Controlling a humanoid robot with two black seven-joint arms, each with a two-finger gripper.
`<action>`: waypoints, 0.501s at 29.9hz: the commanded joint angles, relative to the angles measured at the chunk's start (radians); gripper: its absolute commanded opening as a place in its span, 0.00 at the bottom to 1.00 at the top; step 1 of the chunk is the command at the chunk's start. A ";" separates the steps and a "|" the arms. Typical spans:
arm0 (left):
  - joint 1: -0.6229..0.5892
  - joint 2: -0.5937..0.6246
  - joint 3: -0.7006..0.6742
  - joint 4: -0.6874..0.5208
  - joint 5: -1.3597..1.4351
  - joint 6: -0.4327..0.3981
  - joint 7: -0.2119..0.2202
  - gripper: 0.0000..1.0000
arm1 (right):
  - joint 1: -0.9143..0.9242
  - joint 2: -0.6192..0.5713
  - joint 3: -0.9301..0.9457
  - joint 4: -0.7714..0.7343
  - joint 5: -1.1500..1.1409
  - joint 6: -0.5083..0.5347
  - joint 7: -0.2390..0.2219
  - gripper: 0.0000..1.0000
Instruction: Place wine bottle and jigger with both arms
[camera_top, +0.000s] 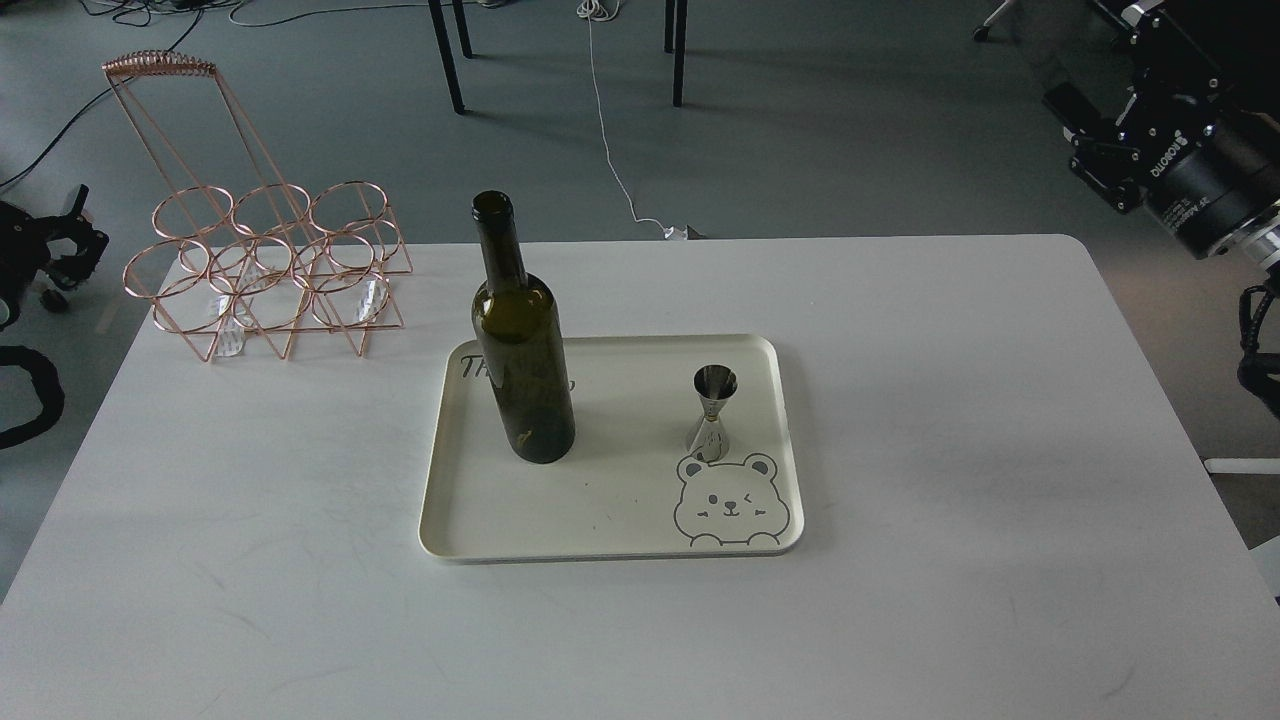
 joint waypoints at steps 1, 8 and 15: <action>-0.001 0.001 0.001 -0.001 0.000 0.000 -0.002 0.99 | -0.005 0.016 -0.023 0.051 -0.207 -0.050 0.000 0.99; 0.002 0.000 0.001 0.000 0.000 0.000 -0.002 0.98 | -0.001 0.108 -0.196 0.060 -0.606 -0.172 0.000 0.99; 0.001 0.000 0.001 -0.001 0.001 0.000 -0.001 0.99 | 0.009 0.218 -0.320 -0.053 -0.913 -0.217 0.000 0.98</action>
